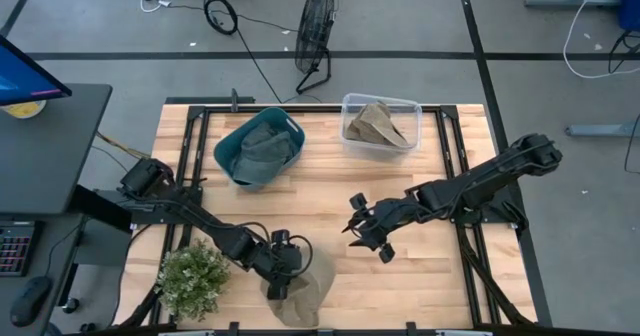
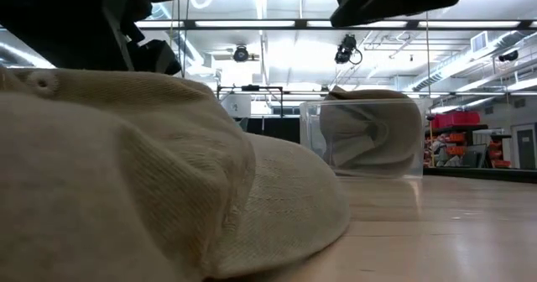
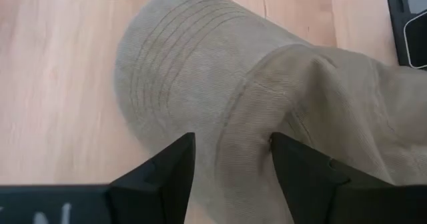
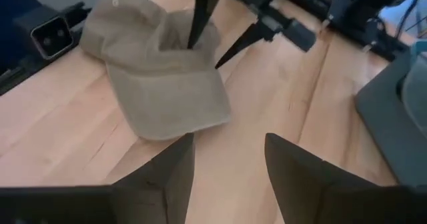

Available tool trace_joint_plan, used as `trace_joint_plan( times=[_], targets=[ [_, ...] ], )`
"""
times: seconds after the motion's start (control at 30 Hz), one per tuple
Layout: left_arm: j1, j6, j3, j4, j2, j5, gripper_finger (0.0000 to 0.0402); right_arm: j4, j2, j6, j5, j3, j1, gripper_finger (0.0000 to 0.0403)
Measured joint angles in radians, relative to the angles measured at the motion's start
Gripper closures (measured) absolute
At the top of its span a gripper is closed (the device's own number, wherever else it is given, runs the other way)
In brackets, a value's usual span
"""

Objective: Pick & Place hat
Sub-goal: Put the brown cap into the transparent bin

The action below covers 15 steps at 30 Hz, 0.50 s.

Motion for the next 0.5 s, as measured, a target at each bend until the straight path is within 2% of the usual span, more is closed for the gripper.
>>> trace_joint_plan(
  times=[0.17,0.5],
  targets=[
    [0.000,0.001,0.000,-0.005,0.000,0.000,0.0219,-0.002,0.017,-0.005,-0.024,0.000,0.000,0.0218],
    [0.000,-0.088,0.000,-0.012,0.006,0.001,0.0304,0.018,0.071,-0.024,-0.042,0.000,0.002,0.0218]
  ],
)
